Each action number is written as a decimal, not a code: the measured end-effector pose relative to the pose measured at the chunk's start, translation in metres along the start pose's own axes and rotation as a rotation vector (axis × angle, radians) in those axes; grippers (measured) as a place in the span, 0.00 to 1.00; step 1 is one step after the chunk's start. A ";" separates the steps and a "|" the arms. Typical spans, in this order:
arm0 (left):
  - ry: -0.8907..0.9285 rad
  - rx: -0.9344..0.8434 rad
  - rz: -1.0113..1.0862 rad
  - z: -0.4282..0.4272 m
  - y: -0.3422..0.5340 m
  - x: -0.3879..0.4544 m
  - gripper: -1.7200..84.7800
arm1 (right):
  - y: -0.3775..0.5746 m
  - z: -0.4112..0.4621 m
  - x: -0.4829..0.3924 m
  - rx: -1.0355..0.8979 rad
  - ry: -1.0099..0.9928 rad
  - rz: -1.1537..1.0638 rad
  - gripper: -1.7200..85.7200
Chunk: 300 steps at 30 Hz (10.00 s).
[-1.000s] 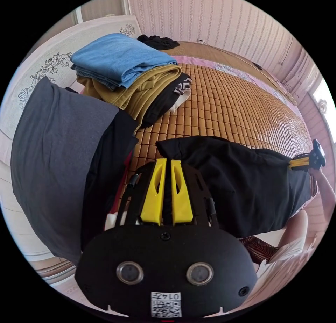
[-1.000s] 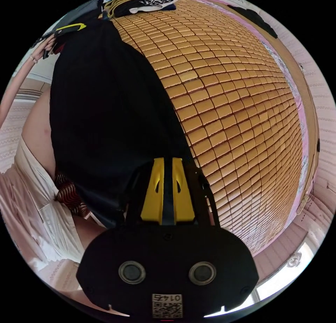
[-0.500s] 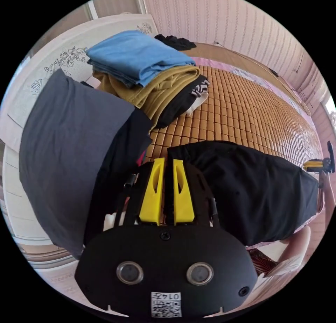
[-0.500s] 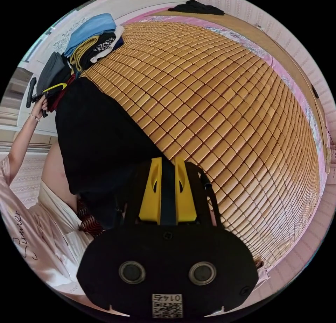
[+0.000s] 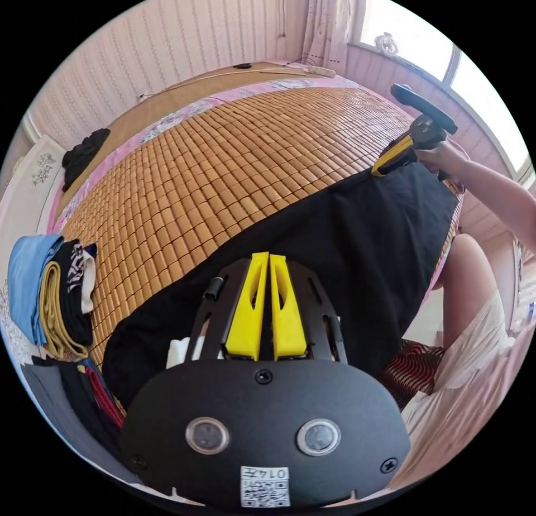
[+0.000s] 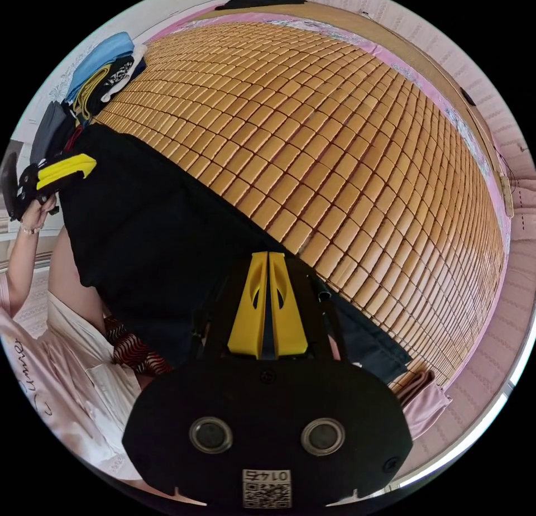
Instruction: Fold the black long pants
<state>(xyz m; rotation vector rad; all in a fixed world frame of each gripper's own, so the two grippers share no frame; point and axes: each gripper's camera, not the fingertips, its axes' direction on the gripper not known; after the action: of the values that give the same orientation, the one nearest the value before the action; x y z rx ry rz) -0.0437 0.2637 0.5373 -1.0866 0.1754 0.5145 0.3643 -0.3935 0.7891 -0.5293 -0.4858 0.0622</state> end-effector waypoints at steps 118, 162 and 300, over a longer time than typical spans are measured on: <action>-0.134 -0.212 -0.077 0.081 -0.079 -0.010 0.12 | 0.104 -0.053 0.043 0.177 0.036 -0.060 0.02; 0.134 -0.197 0.323 0.185 -0.086 0.213 0.01 | 0.332 -0.122 0.326 0.298 0.096 0.780 0.01; 0.474 0.141 -0.290 0.092 0.068 -0.012 0.01 | 0.422 -0.130 0.041 0.803 -0.791 -0.163 0.06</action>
<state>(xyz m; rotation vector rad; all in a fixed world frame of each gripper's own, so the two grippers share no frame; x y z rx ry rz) -0.0974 0.3652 0.5301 -1.0598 0.4542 -0.0228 0.4883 -0.0826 0.4982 0.3595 -1.1991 0.3020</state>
